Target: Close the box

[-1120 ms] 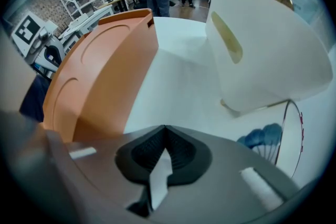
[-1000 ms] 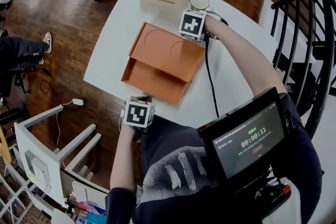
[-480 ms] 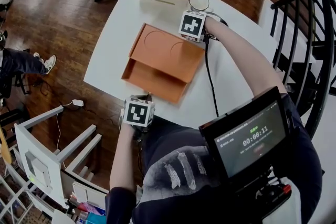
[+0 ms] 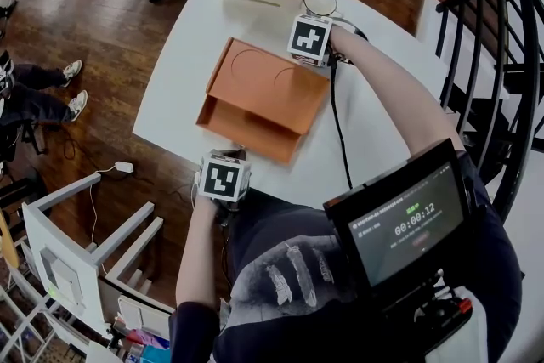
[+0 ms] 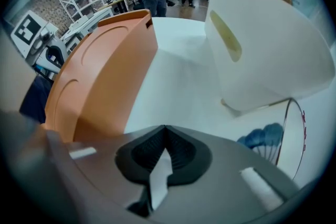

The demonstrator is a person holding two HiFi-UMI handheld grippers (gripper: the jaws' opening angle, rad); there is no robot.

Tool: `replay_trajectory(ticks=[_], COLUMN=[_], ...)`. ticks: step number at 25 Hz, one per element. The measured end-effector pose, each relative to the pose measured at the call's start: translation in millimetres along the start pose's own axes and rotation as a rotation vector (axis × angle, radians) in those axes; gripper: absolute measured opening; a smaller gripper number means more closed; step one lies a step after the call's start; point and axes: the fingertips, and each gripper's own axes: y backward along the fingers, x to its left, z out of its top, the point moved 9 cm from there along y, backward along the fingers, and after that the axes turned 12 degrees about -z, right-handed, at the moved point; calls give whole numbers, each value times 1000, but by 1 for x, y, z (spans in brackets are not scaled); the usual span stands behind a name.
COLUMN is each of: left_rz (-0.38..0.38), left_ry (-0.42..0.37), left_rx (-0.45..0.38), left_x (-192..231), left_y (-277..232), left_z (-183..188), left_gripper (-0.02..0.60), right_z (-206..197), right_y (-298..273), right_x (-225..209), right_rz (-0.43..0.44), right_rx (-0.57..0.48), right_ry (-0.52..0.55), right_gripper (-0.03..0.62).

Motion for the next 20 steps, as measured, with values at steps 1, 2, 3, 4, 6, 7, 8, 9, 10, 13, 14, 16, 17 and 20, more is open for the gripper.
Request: replay_trajectory(ticks=[1, 2, 3, 4, 6, 7, 8, 9, 10, 13, 14, 16, 17, 20], left_rz=[-4, -11, -20, -33, -54, -56, -53, -49, -47, -57, -58, -48, -43, -43], left_ry=[1, 1, 2, 4, 12, 14, 10, 3, -3, 3, 4, -3, -7, -10], left_rx=[0, -2, -6, -13, -32, -38, -39, -35, -30, -30, -33, -36, -34, -34], left_x=[0, -1, -2, -3, -5, -6, -6, -6, -6, -7, -6, -5, -5, -6], left_y=[0, -1, -1, -2, -3, -4, -5, -5, -5, -5, -5, -5, -5, -6], left_z=[0, 0, 0, 1, 2, 3, 4, 6, 6, 7, 8, 10, 10, 11], left_gripper=[15, 15, 15, 15, 15, 15, 15, 15, 15, 15, 15, 15, 15, 15], right_z=[0, 1, 1, 2, 3, 3, 2, 1, 2, 5, 5, 5, 5, 6], right_y=[0, 1, 1, 1, 2, 2, 2, 1, 1, 2, 2, 2, 1, 1], right_x=[0, 1, 1, 1, 2, 2, 2, 1, 2, 3, 3, 2, 2, 4], right_rz=[1, 1, 0, 0, 4, 5, 5, 5, 5, 6, 4, -1, -2, -4], right_rx=[3, 5, 6, 6, 3, 3, 3, 1, -1, -11, -11, -6, -5, -8], right_ry=[5, 13, 23, 32, 40, 33, 23, 16, 16, 39, 40, 31, 30, 35], right_gripper=[5, 5, 5, 5, 5, 5, 5, 5, 5, 5, 5, 5, 5, 5])
